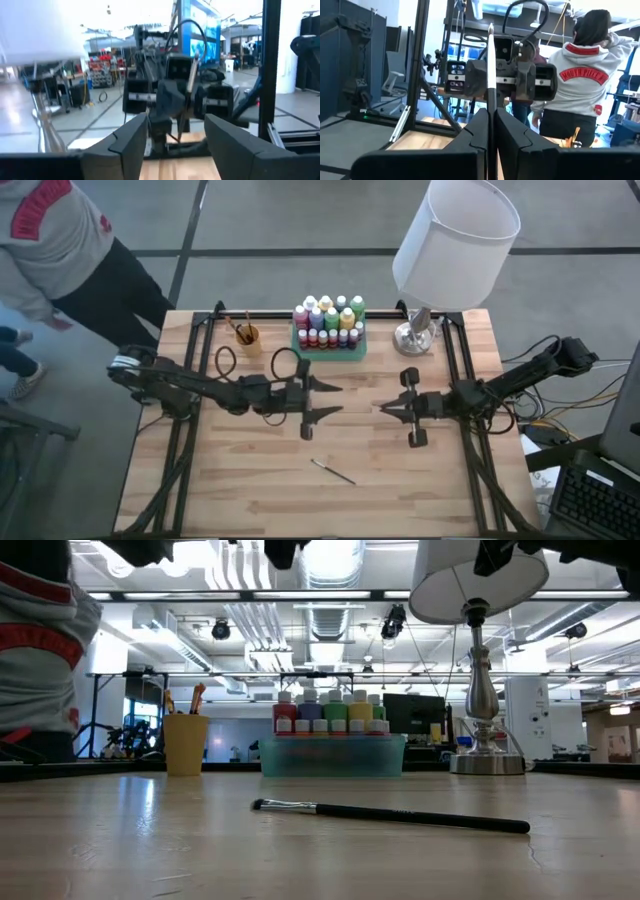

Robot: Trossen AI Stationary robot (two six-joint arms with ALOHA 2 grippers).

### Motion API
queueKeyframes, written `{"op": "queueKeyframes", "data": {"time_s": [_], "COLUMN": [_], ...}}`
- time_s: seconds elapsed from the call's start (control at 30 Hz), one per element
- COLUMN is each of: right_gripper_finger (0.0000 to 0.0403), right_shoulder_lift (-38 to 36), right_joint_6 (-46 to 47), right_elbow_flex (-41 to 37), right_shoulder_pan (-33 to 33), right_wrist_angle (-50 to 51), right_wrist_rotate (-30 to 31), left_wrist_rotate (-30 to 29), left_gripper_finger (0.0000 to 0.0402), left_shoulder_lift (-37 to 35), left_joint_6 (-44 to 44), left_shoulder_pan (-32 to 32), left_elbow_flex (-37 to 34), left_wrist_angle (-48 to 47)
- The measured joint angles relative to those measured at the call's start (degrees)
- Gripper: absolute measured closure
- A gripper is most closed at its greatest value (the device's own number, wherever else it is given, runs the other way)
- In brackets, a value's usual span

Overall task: Pick & Place Paint Supplies
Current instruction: Put the silver paintbrush into the orange cup

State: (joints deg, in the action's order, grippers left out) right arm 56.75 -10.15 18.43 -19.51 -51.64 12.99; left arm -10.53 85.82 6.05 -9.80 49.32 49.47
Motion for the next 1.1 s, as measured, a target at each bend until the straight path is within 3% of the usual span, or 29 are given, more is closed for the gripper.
{"op": "queueKeyframes", "data": {"time_s": [0.37, 0.8, 1.1], "right_gripper_finger": [0.0390, 0.0390, 0.0390], "right_shoulder_lift": [0.0, 0.0, 0.0], "right_joint_6": [0.9, 1.1, 1.2], "right_elbow_flex": [0.2, 0.2, 0.2], "right_shoulder_pan": [0.0, 0.0, 0.0], "right_wrist_angle": [-0.9, -0.8, -0.4], "right_wrist_rotate": [0.5, 0.2, -0.2], "left_wrist_rotate": [5.7, 5.8, 5.8], "left_gripper_finger": [0.0195, 0.0195, 0.0198], "left_shoulder_lift": [4.3, 13.9, 14.9], "left_joint_6": [6.9, 12.2, 12.5], "left_shoulder_pan": [0.0, 0.0, 0.4], "left_elbow_flex": [5.9, 18.7, 21.4], "left_wrist_angle": [-0.4, -0.8, -1.0]}}
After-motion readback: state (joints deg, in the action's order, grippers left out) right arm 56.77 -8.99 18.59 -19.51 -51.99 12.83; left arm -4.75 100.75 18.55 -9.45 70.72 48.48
